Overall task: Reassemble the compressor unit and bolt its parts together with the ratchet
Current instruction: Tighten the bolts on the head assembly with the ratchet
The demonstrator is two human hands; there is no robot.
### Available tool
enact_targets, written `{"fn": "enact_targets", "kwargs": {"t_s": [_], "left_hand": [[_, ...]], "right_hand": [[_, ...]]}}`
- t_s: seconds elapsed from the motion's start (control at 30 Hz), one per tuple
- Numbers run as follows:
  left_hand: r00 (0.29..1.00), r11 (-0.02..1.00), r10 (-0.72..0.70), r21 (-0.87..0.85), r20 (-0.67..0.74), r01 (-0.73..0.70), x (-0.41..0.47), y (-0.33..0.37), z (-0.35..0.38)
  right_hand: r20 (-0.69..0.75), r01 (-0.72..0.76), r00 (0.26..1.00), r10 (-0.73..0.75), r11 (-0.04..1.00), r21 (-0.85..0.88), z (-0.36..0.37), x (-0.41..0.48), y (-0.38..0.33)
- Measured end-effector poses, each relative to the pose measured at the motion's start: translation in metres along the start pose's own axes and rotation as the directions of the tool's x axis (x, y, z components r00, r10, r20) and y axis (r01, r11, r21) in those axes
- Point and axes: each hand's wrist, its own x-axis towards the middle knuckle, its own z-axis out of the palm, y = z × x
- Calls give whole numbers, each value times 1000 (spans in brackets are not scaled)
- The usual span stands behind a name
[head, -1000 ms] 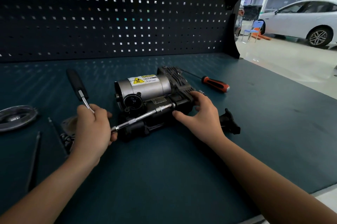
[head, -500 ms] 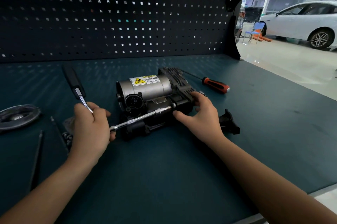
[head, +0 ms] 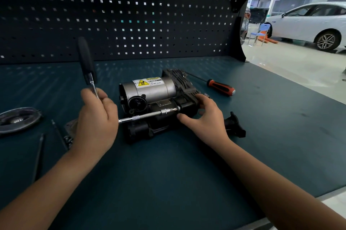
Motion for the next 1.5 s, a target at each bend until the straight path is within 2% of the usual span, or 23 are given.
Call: {"fn": "enact_targets", "kwargs": {"t_s": [0.1,0.2,0.3,0.4,0.43,0.47,0.5,0.57,0.63,0.67,0.77,0.8,0.83,0.87,0.93,0.97,1.03,1.13,1.23,1.4,1.5], "left_hand": [[987,985,162,-61,2,-161,-4,-1,-1],[987,980,161,-120,-4,-160,-7,-6,2],[1000,991,-7,-136,-22,4,-8,-4,8],[960,943,-280,-183,8,277,-2,-5,14],[941,921,-337,-200,23,335,-1,-6,15],[944,922,-330,-210,21,327,-3,-7,15],[967,947,-255,-203,1,250,-6,-6,14],[999,986,-8,-166,-53,-1,-13,-5,12],[981,968,185,-160,-61,-192,-17,-9,10],[971,957,231,-165,-61,-238,-17,-10,9],[953,940,295,-159,-62,-301,-15,-12,9],[949,935,311,-161,-60,-316,-15,-13,9],[944,929,324,-166,-61,-330,-15,-14,9],[938,922,341,-174,-61,-346,-15,-15,9],[927,910,374,-179,-35,-374,-14,-16,6],[919,905,394,-171,-13,-391,-14,-17,4],[911,902,411,-152,18,-404,-15,-17,2],[940,922,341,-203,25,-329,-19,-9,1],[970,953,241,-192,6,-236,-22,4,2],[1000,971,-12,-239,-10,10,-19,13,5],[980,939,-196,-283,33,197,-14,9,9]], "right_hand": [[-4,-2,1000,2,1000,2,0,0,-1],[-1,-9,1000,9,1000,3,0,-1,-2],[-7,-13,1000,13,1000,0,0,-1,-2],[-10,-9,1000,9,1000,-7,1,-1,-3],[-15,-9,1000,9,1000,-5,1,-1,-3],[-19,-8,1000,8,1000,-1,1,-2,-3],[-22,-12,1000,13,1000,6,1,-2,-4],[-8,-45,999,46,998,47,-1,-2,-4],[-2,-83,997,84,991,109,-6,-4,-8],[-27,-83,996,86,991,103,-7,-4,-11],[-136,-10,991,-3,996,-92,-5,-11,-22],[-88,-25,996,18,997,-78,-1,-13,-26],[22,-112,993,112,994,-2,5,-17,-33],[170,-249,959,228,961,120,11,-20,-41],[408,-519,824,392,812,267,20,-20,-52],[454,-586,780,430,756,291,23,-19,-55],[482,-644,745,460,684,342,26,-14,-60],[523,-693,712,470,595,409,27,-10,-64],[550,-716,690,471,557,421,25,-9,-69],[567,-715,684,458,574,398,22,-10,-70],[580,-710,680,448,599,369,21,-12,-67]]}}
